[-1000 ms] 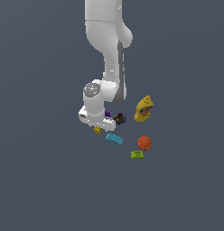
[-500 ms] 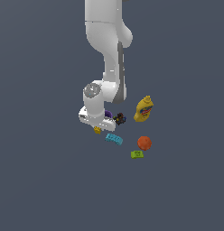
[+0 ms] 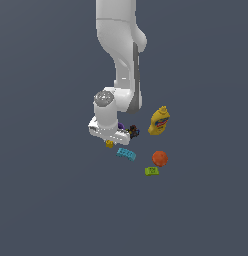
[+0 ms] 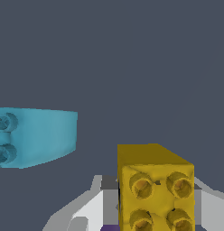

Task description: Pick up a designated object from a clutter of objects.

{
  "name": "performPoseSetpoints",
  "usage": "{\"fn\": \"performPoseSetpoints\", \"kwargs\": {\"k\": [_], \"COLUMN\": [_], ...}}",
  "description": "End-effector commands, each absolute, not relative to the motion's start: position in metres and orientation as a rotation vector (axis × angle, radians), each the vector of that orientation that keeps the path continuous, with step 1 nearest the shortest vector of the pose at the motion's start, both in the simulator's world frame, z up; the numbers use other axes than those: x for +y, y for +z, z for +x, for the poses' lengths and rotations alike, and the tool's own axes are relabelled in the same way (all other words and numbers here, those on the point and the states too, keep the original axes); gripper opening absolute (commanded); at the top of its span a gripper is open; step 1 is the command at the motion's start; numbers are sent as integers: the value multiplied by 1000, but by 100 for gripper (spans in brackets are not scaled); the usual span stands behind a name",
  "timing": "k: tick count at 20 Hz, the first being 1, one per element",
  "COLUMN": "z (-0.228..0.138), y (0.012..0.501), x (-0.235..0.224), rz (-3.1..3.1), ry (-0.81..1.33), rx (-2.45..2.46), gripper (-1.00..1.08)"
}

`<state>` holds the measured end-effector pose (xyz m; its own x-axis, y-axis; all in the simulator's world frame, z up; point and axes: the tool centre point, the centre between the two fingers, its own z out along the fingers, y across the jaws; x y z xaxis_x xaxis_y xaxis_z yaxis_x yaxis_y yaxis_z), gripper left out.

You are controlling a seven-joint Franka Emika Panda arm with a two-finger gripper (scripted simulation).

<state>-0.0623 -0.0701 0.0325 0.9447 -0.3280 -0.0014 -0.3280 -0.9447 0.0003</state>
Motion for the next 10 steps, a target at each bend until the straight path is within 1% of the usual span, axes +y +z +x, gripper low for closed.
{"fn": "performPoseSetpoints", "kwargs": {"k": [1, 10], "z": [-58, -34], "y": [42, 97], "x": [-62, -15], "rz": [3098, 3097], "ry": [0, 0], "rx": [-521, -522], "gripper": [-100, -100]}}
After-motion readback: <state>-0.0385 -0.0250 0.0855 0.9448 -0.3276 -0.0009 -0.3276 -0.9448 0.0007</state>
